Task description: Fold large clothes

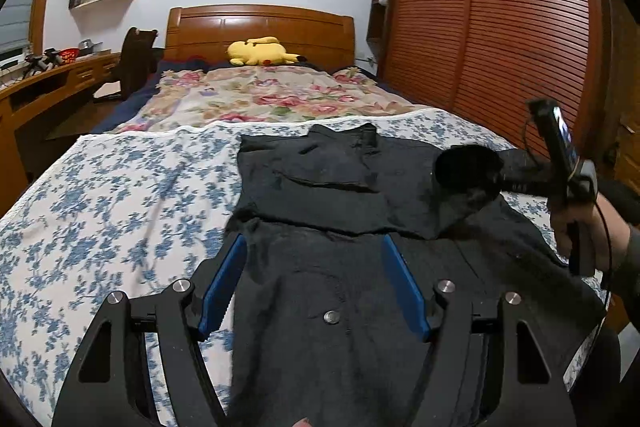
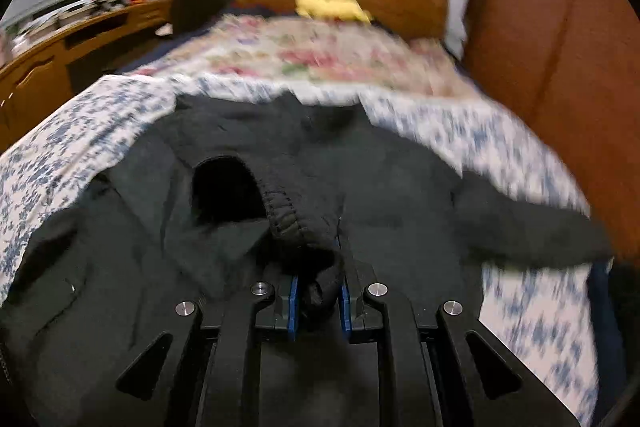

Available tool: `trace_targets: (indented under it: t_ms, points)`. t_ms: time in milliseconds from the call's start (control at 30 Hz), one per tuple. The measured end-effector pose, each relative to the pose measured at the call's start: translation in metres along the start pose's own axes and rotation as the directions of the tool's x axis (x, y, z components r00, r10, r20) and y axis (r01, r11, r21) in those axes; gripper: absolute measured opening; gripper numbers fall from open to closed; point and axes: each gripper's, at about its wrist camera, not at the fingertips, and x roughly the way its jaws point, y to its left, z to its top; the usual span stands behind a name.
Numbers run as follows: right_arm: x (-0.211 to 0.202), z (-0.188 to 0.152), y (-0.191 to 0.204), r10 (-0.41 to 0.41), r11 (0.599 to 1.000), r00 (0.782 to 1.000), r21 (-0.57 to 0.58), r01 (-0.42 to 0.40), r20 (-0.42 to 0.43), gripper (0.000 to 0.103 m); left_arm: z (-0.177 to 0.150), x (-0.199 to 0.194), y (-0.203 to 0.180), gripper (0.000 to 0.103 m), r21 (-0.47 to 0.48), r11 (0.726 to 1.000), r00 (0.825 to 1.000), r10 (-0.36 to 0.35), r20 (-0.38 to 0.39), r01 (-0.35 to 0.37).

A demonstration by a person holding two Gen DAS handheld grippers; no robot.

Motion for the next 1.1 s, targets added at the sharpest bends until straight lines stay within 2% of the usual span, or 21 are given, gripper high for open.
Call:
trace_targets:
  t_ms: [67, 200, 233, 367, 533, 700, 933, 1100]
  points:
    - [0.000, -0.003, -0.003, -0.008, 1.000, 1.000, 0.010, 0.008, -0.023, 0.024, 0.000, 0.003, -0.007, 0.071, 0.006, 1.000, 1.000, -0.008, -0.001, 0.008]
    - [-0.011, -0.017, -0.017, -0.023, 1.000, 0.999, 0.011, 0.024, -0.028, 0.051, -0.001, 0.007, -0.017, 0.071, 0.020, 1.000, 1.000, -0.019, -0.011, 0.020]
    - [-0.021, -0.020, -0.018, -0.038, 0.999, 0.999, 0.003, 0.038, -0.019, 0.055, -0.001, 0.008, -0.018, 0.071, 0.023, 1.000, 1.000, -0.022, -0.014, 0.022]
    - [-0.041, -0.024, -0.012, -0.027, 0.998, 1.000, -0.058, 0.027, 0.011, 0.056, -0.005, 0.014, -0.028, 0.071, 0.024, 0.999, 0.999, -0.044, -0.026, 0.045]
    - [-0.038, -0.025, 0.003, 0.013, 0.990, 0.999, -0.140, -0.009, 0.032, 0.056, -0.010, 0.024, -0.039, 0.071, 0.027, 0.998, 0.997, -0.061, -0.045, 0.063]
    - [-0.018, -0.024, -0.003, 0.026, 0.987, 0.999, -0.156, -0.021, 0.025, 0.056, -0.017, 0.032, -0.050, 0.071, 0.037, 0.997, 0.996, -0.067, -0.064, 0.070]
    - [0.003, -0.022, -0.056, -0.017, 0.994, 1.000, -0.105, 0.016, -0.011, 0.057, -0.022, 0.040, -0.056, 0.071, 0.038, 0.996, 0.994, -0.079, -0.073, 0.082]
    - [0.007, -0.022, -0.126, -0.084, 0.996, 0.996, -0.034, 0.084, -0.012, 0.071, -0.023, 0.044, -0.059, 0.071, 0.031, 0.995, 0.993, -0.089, -0.073, 0.092]
